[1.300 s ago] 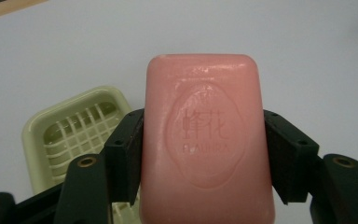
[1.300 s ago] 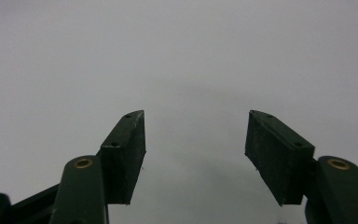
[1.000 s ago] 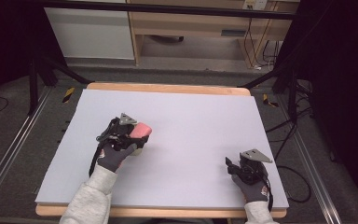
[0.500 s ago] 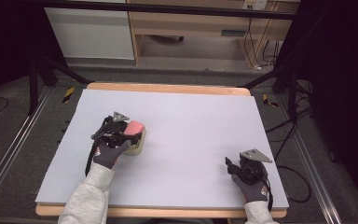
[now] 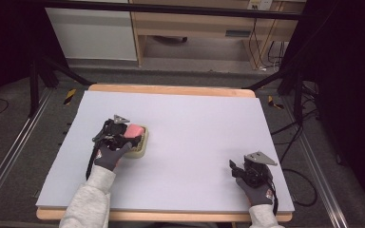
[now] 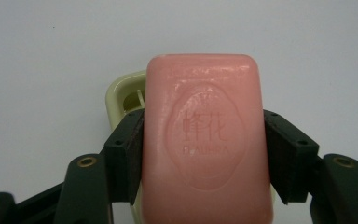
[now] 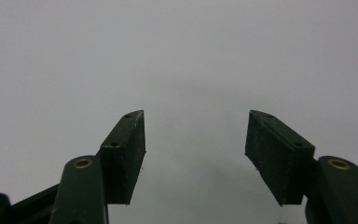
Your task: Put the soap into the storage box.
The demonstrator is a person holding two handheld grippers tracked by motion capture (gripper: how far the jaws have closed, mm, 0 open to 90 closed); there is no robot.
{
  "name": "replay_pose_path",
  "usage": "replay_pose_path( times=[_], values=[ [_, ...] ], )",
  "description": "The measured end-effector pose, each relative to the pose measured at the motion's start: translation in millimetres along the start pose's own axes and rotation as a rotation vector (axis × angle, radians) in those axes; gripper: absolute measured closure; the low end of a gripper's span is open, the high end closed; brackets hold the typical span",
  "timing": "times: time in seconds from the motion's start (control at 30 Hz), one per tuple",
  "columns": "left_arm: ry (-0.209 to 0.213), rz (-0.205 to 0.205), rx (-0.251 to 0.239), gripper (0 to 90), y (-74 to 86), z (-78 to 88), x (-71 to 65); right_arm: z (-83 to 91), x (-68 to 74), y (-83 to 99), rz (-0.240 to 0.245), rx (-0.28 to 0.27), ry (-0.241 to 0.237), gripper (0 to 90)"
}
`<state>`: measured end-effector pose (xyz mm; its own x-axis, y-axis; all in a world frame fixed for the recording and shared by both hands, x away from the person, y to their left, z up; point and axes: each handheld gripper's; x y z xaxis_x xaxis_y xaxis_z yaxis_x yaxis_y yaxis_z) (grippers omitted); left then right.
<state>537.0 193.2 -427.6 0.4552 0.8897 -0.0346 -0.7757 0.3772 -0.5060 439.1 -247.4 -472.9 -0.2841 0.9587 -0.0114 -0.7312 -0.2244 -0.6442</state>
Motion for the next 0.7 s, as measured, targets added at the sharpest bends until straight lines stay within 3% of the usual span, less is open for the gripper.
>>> replay_pose_path(
  times=[0.7],
  values=[
    [-0.014,0.002,0.033,37.1,1.2,-15.0,0.2,-0.4,0.1,0.1,0.007,0.0,0.004,37.8]
  ],
)
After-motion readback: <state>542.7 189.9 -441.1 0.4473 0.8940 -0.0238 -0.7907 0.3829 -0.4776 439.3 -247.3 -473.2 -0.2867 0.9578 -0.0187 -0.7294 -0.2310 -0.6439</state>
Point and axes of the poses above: each handheld gripper's, and its own axes: z roughly backward along the jaws, y roughly out of its underside, x roughly to its left, and after that the axes turned 15 degrees about x, right-handed
